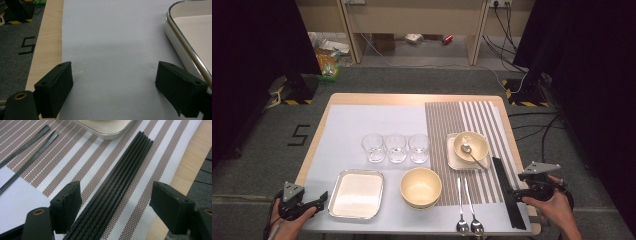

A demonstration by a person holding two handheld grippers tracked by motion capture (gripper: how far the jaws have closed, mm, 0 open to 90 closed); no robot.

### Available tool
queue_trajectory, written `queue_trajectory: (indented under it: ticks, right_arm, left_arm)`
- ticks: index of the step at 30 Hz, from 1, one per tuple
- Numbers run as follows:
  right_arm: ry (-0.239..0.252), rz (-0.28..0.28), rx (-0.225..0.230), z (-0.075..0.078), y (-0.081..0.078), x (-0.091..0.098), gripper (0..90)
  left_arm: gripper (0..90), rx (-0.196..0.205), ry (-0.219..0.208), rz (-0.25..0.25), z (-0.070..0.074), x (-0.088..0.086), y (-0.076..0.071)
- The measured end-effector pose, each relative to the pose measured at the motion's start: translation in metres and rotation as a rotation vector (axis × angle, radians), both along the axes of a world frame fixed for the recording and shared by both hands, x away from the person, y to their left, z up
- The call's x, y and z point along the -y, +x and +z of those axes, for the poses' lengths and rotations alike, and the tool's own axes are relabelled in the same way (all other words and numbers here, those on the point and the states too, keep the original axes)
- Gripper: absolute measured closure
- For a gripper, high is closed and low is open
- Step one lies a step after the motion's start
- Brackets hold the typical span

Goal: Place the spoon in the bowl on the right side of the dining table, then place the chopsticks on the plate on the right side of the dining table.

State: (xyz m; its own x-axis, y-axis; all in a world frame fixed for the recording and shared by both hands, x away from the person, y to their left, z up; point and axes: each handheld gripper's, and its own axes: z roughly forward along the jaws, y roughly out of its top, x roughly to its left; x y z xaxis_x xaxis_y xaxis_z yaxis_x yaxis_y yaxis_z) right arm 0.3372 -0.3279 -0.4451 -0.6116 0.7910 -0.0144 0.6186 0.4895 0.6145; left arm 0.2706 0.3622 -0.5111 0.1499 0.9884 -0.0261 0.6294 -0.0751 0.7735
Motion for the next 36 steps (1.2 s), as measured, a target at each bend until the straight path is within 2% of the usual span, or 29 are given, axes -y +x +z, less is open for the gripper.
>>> queue_trajectory:
  ticks: [12, 30, 36]
  right_arm:
    - [-0.009, -0.016, -0.016, -0.0014, -0.0009, -0.0003, 26.6]
    - [-0.03, -0.061, -0.095, 0.0003, -0.0048, 0.0074, 46.7]
    - [-0.056, -0.04, -0.117, 0.0004, -0.0068, 0.0052, 56.0]
  left_arm:
    - [13.4, -0.001, 0.0, 0.0, 0.0001, 0.0, 0.0]
    - [13.4, 0.004, -0.002, 0.003, -0.0003, 0.0002, -0.0003]
    - [13.4, 0.004, -0.002, 0.003, -0.0003, 0.0003, -0.0002]
